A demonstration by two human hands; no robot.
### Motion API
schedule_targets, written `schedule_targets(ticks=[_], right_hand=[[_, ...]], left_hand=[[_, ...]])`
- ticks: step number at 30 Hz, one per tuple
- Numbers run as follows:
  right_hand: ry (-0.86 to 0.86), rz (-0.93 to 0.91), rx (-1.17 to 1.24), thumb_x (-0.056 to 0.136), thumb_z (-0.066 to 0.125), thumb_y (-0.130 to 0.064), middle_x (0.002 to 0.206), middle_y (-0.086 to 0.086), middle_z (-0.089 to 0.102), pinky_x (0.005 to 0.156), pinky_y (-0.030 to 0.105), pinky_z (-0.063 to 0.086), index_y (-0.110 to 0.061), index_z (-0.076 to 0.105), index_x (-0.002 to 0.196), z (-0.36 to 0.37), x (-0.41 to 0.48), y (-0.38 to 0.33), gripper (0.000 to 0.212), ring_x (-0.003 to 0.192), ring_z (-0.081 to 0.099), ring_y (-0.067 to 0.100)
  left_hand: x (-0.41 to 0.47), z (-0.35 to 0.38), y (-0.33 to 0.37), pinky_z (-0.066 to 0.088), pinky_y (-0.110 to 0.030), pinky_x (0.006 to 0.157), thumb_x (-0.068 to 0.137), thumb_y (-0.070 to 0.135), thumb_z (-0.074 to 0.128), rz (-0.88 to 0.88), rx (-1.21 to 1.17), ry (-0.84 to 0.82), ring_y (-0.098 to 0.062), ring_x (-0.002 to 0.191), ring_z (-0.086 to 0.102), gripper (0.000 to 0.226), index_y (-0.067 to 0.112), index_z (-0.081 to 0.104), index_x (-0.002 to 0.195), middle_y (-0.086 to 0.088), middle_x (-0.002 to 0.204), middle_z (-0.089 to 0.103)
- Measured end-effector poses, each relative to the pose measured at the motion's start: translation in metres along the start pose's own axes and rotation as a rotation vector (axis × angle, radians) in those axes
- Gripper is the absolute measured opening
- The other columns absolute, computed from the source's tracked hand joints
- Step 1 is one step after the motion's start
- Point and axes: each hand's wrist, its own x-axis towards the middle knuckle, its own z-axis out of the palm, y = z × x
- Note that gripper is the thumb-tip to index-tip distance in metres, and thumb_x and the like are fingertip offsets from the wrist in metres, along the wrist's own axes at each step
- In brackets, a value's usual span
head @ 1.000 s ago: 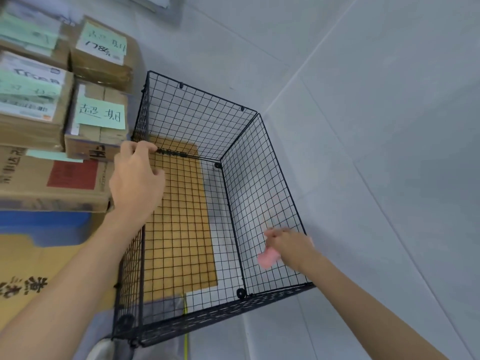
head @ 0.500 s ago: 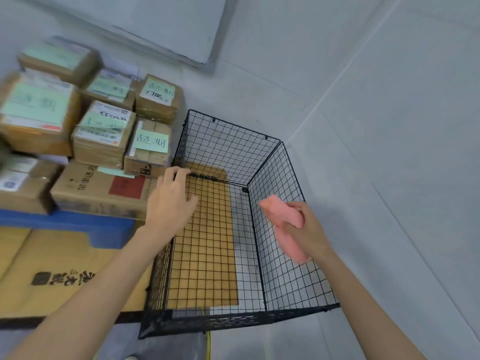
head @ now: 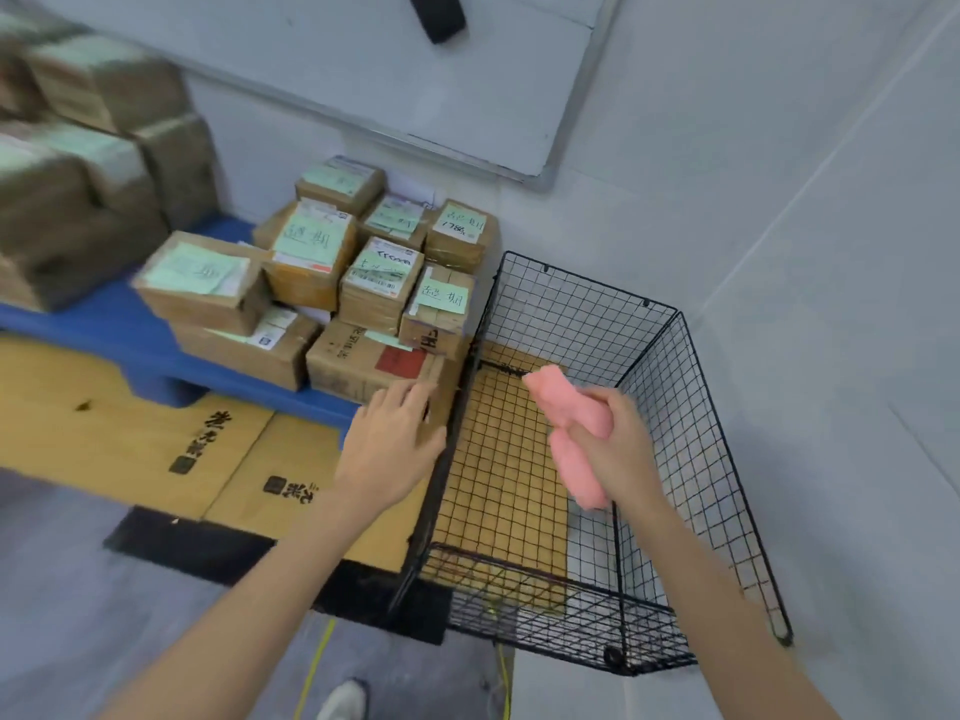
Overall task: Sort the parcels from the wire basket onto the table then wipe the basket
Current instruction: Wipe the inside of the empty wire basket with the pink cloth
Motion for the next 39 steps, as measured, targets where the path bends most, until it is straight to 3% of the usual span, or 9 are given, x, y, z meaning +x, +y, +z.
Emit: schedule_targets(ticks=[6, 9, 13, 17, 22, 27, 30, 35, 39], right_hand=[[-0.184, -0.197, -0.070, 0.089, 0.067, -0.018, 0.129, -0.010, 0.042, 0.101, 0.031, 0.038, -0.034, 0.057, 0.122, 0.047, -0.014, -0.054, 0.038, 0.116, 0.042, 0.004], [-0.238, -0.315, -0.152, 0.090, 0.066, -0.018, 0.133, -0.010, 0.040, 0.095, 0.023, 0.032, -0.032, 0.056, 0.127, 0.070, -0.016, -0.085, 0.041, 0.114, 0.038, 0.000], [-0.323, -0.435, -0.216, 0.088, 0.064, -0.014, 0.140, -0.012, 0.037, 0.093, 0.028, 0.042, -0.033, 0.054, 0.127, 0.114, -0.014, -0.121, 0.045, 0.121, 0.042, 0.007], [-0.437, -0.527, -0.398, 0.087, 0.059, -0.008, 0.143, -0.005, 0.035, 0.078, 0.029, 0.045, -0.026, 0.053, 0.131, 0.176, -0.014, -0.142, 0.048, 0.121, 0.046, 0.017], [-0.602, -0.398, -0.579, 0.084, 0.057, 0.006, 0.147, 0.002, 0.028, 0.078, 0.047, 0.053, -0.020, 0.051, 0.127, 0.265, -0.023, -0.115, 0.051, 0.119, 0.042, 0.025], [-0.671, -0.344, -0.632, 0.084, 0.062, 0.009, 0.148, 0.002, 0.031, 0.071, 0.036, 0.047, -0.019, 0.046, 0.132, 0.319, -0.018, -0.081, 0.058, 0.126, 0.044, 0.026], [-0.717, -0.303, -0.643, 0.085, 0.072, -0.006, 0.160, -0.001, 0.020, 0.093, 0.047, 0.048, -0.023, 0.043, 0.139, 0.336, -0.011, -0.075, 0.064, 0.134, 0.040, 0.030], [-0.859, -0.262, -0.694, 0.087, 0.073, -0.026, 0.165, -0.013, -0.010, 0.115, 0.064, 0.020, -0.028, 0.035, 0.149, 0.345, -0.012, -0.070, 0.072, 0.150, 0.012, 0.030], [-0.735, -0.305, -0.681, 0.094, 0.064, -0.029, 0.165, -0.003, 0.011, 0.118, 0.057, 0.022, -0.027, 0.024, 0.155, 0.331, -0.015, -0.080, 0.072, 0.150, 0.015, 0.028]], left_hand=[[-0.039, -0.029, -0.051, 0.044, -0.040, 0.097, 0.097, 0.037, 0.056, -0.110, 0.093, 0.001, -0.025, 0.123, 0.049, 0.050, 0.018, 0.047, 0.142, -0.002, 0.139, 0.052], [-0.054, -0.043, -0.079, 0.042, -0.041, 0.098, 0.096, 0.037, 0.056, -0.157, 0.159, 0.002, -0.026, 0.124, 0.050, 0.053, 0.018, 0.045, 0.145, -0.002, 0.140, 0.052], [-0.066, -0.061, -0.124, 0.041, -0.042, 0.099, 0.096, 0.041, 0.053, -0.226, 0.252, -0.015, -0.026, 0.126, 0.049, 0.053, 0.019, 0.047, 0.144, -0.002, 0.139, 0.054], [-0.069, -0.078, -0.165, 0.043, -0.043, 0.091, 0.087, 0.055, 0.031, -0.277, 0.316, -0.047, -0.027, 0.120, 0.054, 0.066, 0.020, 0.052, 0.139, -0.001, 0.135, 0.058], [-0.073, -0.092, -0.214, 0.042, -0.040, 0.091, 0.084, 0.055, 0.027, -0.285, 0.296, -0.079, -0.025, 0.119, 0.055, 0.070, 0.020, 0.052, 0.140, 0.002, 0.136, 0.058], [-0.072, -0.098, -0.252, 0.042, -0.040, 0.093, 0.085, 0.054, 0.029, -0.284, 0.284, -0.134, -0.026, 0.122, 0.054, 0.068, 0.019, 0.051, 0.140, 0.000, 0.138, 0.057], [-0.067, -0.099, -0.266, 0.043, -0.041, 0.093, 0.084, 0.054, 0.026, -0.257, 0.278, -0.157, -0.026, 0.121, 0.055, 0.071, 0.018, 0.052, 0.139, 0.000, 0.138, 0.058], [-0.057, -0.098, -0.277, 0.044, -0.040, 0.093, 0.086, 0.054, 0.027, -0.212, 0.282, -0.184, -0.024, 0.122, 0.055, 0.069, 0.018, 0.053, 0.139, 0.001, 0.139, 0.057], [-0.045, -0.096, -0.276, 0.047, -0.042, 0.092, 0.087, 0.051, 0.033, -0.130, 0.310, -0.168, -0.025, 0.121, 0.054, 0.064, 0.015, 0.056, 0.136, -0.001, 0.136, 0.059]])
